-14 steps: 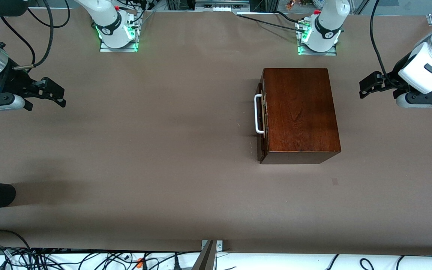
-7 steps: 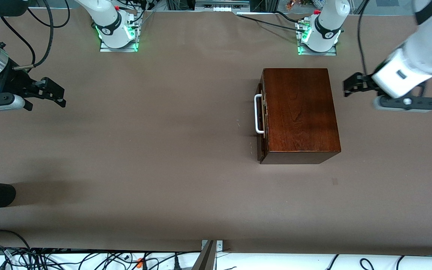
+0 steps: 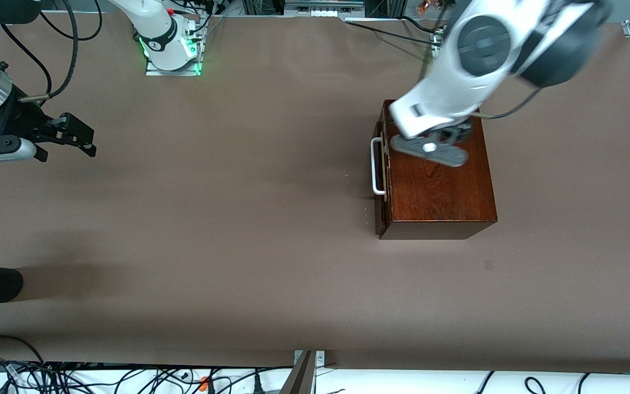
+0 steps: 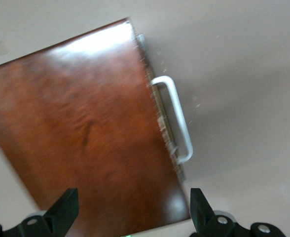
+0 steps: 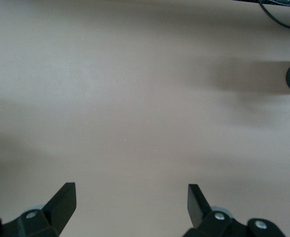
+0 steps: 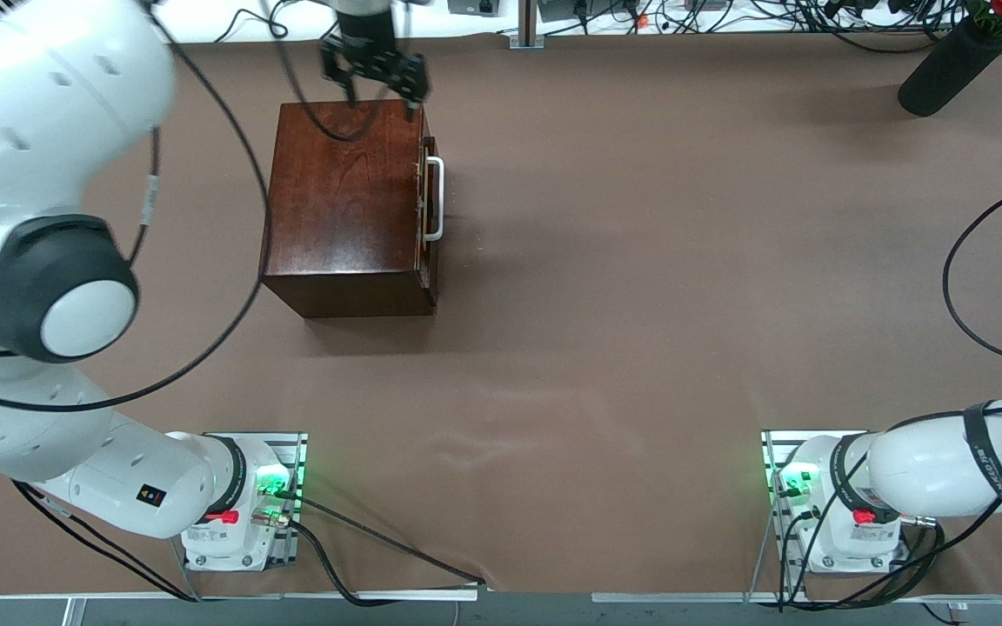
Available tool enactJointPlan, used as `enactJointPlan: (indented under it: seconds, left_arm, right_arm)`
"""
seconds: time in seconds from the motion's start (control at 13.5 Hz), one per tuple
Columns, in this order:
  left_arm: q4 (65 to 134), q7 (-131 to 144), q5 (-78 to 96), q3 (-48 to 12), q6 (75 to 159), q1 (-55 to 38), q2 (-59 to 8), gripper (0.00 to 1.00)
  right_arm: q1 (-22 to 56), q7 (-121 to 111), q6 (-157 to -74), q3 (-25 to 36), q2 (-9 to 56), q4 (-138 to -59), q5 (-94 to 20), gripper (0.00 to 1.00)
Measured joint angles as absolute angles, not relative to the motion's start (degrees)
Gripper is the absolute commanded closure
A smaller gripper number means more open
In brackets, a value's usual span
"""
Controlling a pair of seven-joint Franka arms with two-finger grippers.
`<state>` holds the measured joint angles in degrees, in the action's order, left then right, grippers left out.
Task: Open drawer, take yellow block, close drawer
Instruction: 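Move the left gripper to the white drawer handle of the wooden box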
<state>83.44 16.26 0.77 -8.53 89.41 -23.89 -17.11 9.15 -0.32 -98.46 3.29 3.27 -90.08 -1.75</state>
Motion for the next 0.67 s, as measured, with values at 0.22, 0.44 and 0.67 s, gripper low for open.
enactJointPlan:
  seconds: [0.22, 0.44, 0.67]
  left_arm:
    - [83.0, 23.2, 0.8, -8.5, 95.5, -28.3, -21.8, 0.00]
    - [82.4, 26.3, 0.8, -8.5, 98.1, -29.7, -24.3, 0.00]
    - [82.5, 27.6, 0.5, -8.4, 98.1, -30.1, -25.4, 0.00]
  right_arm:
    - [9.1, -0.3, -98.5, 3.3, 3.3, -90.1, -1.8, 0.00]
    - [9.1, -0.3, -98.5, 3.3, 3.3, -90.1, -1.8, 0.00]
    - [9.1, -0.3, -98.5, 3.3, 3.3, -90.1, -1.8, 0.00]
